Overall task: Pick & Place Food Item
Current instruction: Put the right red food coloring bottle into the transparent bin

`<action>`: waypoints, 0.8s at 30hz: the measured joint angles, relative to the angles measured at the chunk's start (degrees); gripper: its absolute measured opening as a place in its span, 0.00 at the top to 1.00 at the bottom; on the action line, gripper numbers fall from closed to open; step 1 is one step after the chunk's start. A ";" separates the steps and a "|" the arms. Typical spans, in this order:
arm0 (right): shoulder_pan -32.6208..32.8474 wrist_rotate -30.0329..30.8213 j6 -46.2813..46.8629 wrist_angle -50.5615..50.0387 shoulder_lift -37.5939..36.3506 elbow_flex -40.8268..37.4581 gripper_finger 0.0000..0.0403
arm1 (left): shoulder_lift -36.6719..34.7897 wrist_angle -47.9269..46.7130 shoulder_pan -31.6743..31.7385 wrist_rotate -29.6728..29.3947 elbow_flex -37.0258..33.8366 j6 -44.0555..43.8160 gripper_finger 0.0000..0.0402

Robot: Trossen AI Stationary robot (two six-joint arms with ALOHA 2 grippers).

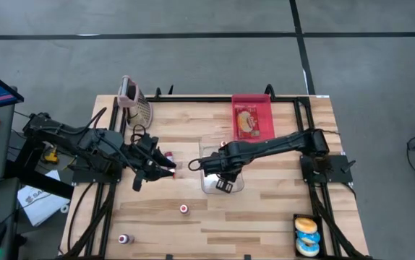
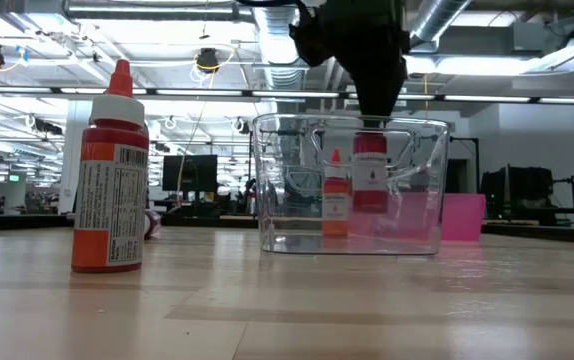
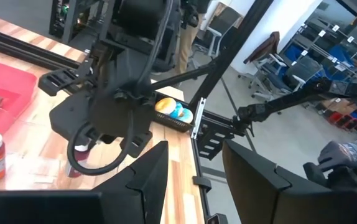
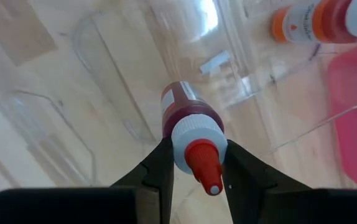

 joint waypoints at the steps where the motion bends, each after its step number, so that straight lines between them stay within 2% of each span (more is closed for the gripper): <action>1: -0.03 -0.16 0.46 0.64 -0.20 -0.43 0.76 | 0.00 0.02 -0.02 -0.01 0.00 -0.05 0.63; 19: -0.09 -4.37 7.39 9.42 -7.49 -13.60 0.76 | 0.00 -0.04 0.00 -0.22 0.00 0.04 0.63; 24: -0.09 -4.31 8.04 10.53 -7.59 -14.44 0.76 | 0.00 -0.04 0.00 -0.22 0.00 0.04 0.63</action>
